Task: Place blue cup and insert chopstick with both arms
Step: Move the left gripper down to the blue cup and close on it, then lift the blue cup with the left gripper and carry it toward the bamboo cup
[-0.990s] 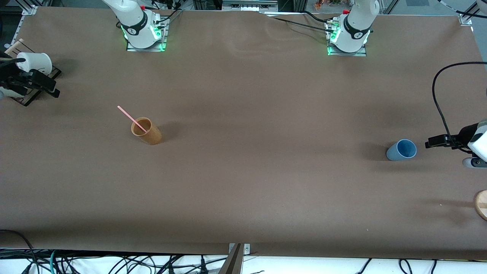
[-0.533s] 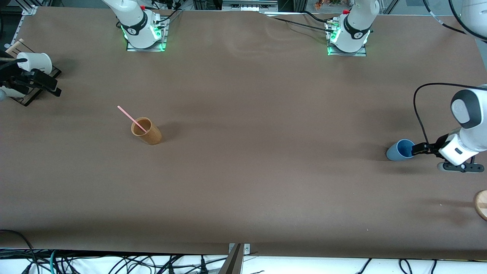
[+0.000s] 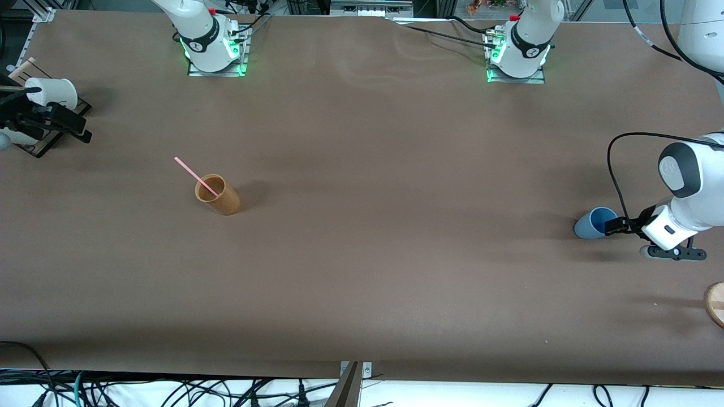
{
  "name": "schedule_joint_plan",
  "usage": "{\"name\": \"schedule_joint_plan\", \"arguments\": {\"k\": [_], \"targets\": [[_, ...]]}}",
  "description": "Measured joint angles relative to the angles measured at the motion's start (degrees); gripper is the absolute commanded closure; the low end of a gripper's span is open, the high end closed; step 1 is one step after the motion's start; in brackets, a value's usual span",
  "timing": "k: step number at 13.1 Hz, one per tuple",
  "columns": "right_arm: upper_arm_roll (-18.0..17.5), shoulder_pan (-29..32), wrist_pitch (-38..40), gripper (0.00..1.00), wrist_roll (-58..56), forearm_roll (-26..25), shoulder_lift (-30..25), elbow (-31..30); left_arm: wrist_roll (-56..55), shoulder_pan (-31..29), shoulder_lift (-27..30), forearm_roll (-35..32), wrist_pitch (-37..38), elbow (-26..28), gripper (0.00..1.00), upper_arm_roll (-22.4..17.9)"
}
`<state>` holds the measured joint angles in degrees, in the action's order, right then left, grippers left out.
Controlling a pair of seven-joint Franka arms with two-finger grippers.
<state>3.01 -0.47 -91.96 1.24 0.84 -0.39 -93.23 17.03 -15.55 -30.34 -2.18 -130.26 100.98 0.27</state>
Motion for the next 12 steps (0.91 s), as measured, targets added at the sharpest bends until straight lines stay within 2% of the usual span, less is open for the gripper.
{"name": "schedule_joint_plan", "arguments": {"k": [12], "targets": [[0.0,0.0,0.35,0.0,0.0,0.0,0.09,-0.09,4.8,0.0,1.26,0.0,-0.03,0.87,0.01,0.38]]}}
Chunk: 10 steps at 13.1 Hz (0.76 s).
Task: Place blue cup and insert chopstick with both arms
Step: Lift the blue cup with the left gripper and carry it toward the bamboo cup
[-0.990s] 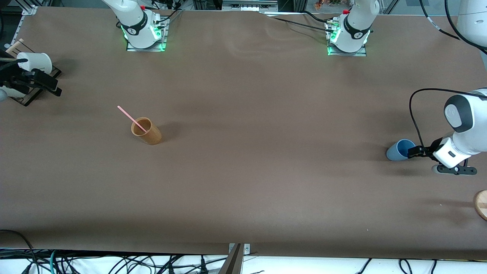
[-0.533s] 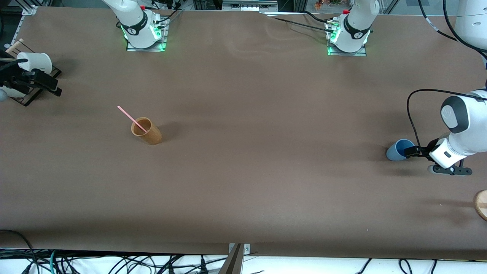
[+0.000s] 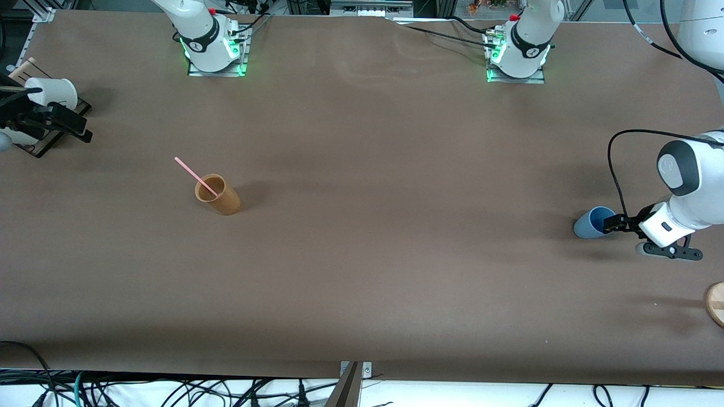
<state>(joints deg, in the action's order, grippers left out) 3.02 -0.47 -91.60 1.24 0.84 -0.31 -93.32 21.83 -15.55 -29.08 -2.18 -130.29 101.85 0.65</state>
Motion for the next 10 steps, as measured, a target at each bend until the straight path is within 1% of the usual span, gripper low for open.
{"name": "schedule_joint_plan", "arguments": {"k": [3,6,7,8,9,10], "targets": [[0.0,0.0,0.09,0.0,0.0,0.0,0.12,-0.05,2.23,-0.01,1.12,0.01,0.13,0.94,0.01,0.0],[0.0,0.0,0.11,0.0,0.0,0.0,0.18,-0.06,2.28,-0.07,1.67,0.4,-0.23,3.5,0.01,0.0],[0.0,0.0,0.12,0.0,0.0,0.0,0.22,-0.06,2.28,-0.11,1.67,0.6,-1.09,4.39,0.08,0.0],[0.0,0.0,0.12,0.0,0.0,0.0,0.25,-0.06,2.28,-0.15,1.65,0.75,-2.52,5.38,0.23,0.0],[0.0,0.0,0.12,0.0,0.0,0.0,0.28,-0.06,2.28,-0.19,1.62,1.0,-3.64,6.13,0.48,0.0],[0.0,0.0,0.12,0.0,0.0,0.0,0.31,-0.06,2.29,-0.24,1.51,1.64,-4.18,6.66,0.69,0.0]]}}
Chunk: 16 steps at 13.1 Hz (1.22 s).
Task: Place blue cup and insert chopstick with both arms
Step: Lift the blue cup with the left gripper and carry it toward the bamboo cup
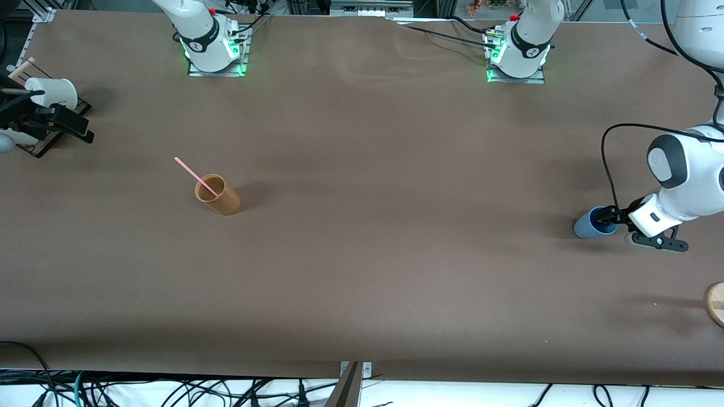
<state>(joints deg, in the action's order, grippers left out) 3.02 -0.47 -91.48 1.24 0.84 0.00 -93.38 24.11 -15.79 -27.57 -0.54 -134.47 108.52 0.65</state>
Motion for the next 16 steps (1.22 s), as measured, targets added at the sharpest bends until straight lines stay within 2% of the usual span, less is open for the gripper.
{"name": "schedule_joint_plan", "arguments": {"k": [1,2,3,12,16], "targets": [[0.0,0.0,0.0,0.0,0.0,0.0,0.03,0.0,0.0,-0.04,-0.12,0.75,-0.32,0.26,0.87,0.0],[0.0,0.0,0.0,0.0,0.0,0.0,0.07,0.0,0.0,-0.08,-0.18,0.96,-0.44,0.44,0.98,-0.01],[0.0,0.0,0.0,0.0,0.0,0.0,0.1,0.0,0.0,-0.1,-0.2,0.99,-0.48,0.54,1.0,-0.03],[0.0,0.0,0.0,0.0,0.0,0.0,0.11,0.0,0.0,0.5,0.78,1.03,0.98,-1.0,1.0,0.28],[0.0,0.0,0.0,0.0,0.0,0.0,0.11,0.0,-5.27,6.74,3.94,1.3,7.16,-4.98,1.0,0.89]]}}
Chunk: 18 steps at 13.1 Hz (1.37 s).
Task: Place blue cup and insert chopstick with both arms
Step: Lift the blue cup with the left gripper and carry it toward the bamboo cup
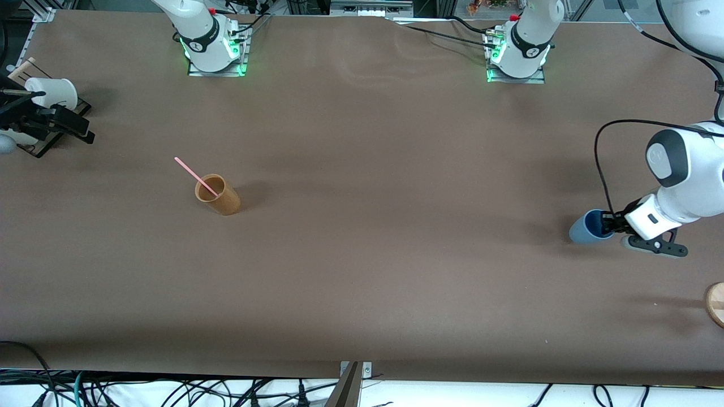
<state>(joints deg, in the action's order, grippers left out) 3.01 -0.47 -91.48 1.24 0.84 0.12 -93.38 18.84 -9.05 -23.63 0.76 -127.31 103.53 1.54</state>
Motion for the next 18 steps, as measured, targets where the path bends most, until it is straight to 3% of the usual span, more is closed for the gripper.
{"name": "schedule_joint_plan", "arguments": {"k": [8,13,18], "targets": [[-0.06,-0.29,0.0,0.0,0.0,0.0,0.21,0.0,-28.92,22.65,-1.69,0.08,4.89,-9.5,1.0,0.77],[-0.14,-0.5,0.0,0.0,0.0,0.0,0.4,-0.02,-40.23,33.18,-10.32,0.08,8.88,-19.91,1.0,0.72],[-0.15,-0.52,0.13,0.0,0.0,0.0,0.41,-0.03,-45.25,39.81,-19.56,1.41,9.24,-29.95,1.0,0.66]]}}
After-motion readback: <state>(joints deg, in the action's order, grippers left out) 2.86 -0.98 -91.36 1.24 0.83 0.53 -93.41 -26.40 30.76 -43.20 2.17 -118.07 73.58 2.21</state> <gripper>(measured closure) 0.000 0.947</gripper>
